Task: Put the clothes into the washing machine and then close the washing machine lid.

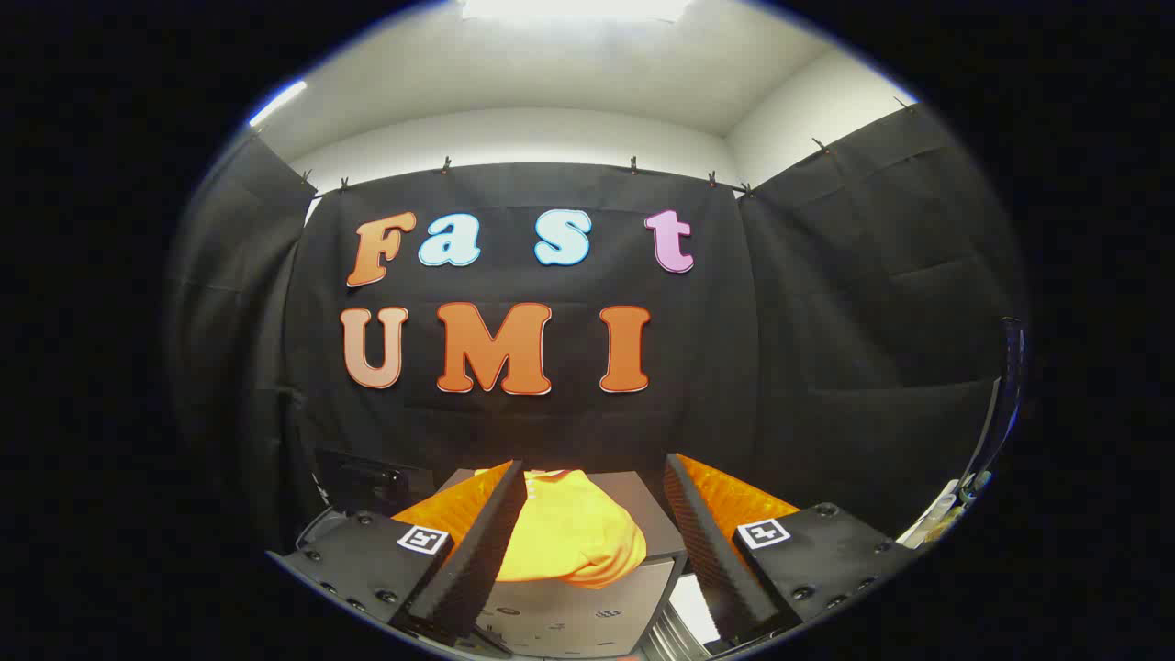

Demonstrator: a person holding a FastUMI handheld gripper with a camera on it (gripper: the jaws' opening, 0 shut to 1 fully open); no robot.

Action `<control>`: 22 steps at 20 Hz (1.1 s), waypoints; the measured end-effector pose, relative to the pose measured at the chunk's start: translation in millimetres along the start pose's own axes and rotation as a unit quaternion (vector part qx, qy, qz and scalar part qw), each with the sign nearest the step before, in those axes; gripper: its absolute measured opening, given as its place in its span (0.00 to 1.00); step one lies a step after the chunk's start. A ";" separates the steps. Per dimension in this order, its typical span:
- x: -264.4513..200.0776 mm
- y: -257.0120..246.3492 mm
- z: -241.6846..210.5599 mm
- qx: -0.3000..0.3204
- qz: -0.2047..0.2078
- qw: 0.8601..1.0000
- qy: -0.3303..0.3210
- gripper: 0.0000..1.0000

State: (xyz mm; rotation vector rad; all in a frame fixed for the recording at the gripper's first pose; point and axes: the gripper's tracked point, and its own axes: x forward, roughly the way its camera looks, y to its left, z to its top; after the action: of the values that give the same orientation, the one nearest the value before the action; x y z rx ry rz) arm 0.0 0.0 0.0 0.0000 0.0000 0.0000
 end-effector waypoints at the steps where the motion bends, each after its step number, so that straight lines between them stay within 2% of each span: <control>1: 1.6 -0.5 -2.2 -0.002 -0.001 1.000 0.002 0.98; 13: 9.6 -9.9 -10.9 0.022 -0.012 1.000 0.013 0.98; 22: -1.5 -5.1 5.2 0.019 -0.008 1.000 -0.007 0.98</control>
State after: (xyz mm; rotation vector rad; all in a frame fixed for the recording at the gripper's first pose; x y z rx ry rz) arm -1.5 -5.1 5.2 0.0373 -0.0131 -0.0167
